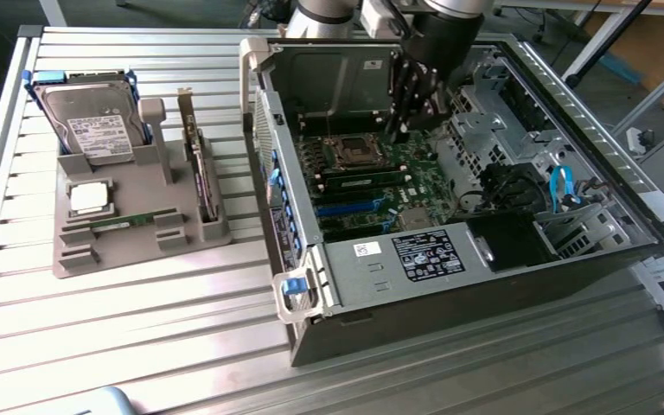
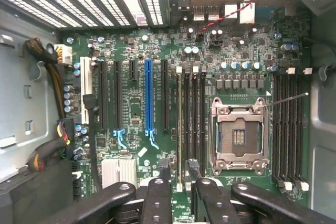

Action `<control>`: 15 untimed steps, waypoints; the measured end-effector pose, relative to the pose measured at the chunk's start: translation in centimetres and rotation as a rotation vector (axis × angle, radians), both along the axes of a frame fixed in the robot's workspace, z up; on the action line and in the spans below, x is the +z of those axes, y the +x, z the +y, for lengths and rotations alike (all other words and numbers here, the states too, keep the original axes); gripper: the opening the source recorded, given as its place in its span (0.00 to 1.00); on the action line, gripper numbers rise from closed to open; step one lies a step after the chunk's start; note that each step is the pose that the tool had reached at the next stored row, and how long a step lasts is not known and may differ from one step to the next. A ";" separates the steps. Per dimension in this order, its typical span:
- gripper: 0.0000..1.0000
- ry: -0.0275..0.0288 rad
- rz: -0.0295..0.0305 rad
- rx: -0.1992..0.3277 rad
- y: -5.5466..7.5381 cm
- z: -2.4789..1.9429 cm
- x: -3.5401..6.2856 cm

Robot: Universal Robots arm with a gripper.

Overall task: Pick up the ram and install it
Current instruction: 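Insert the ram into the slot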

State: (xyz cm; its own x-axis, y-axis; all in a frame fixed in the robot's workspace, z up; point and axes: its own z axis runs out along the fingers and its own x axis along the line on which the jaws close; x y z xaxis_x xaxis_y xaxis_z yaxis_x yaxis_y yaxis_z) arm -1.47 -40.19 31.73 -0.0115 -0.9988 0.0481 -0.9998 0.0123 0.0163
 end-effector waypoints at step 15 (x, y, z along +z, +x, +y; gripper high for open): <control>0.25 -0.0093 0.0000 0.000 0.0 0.08 1.59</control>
State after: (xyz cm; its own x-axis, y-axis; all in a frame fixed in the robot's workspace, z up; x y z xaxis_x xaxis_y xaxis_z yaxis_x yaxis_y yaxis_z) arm -1.47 -40.11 33.32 -0.0114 -0.9983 0.0574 -0.9998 0.0124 0.0162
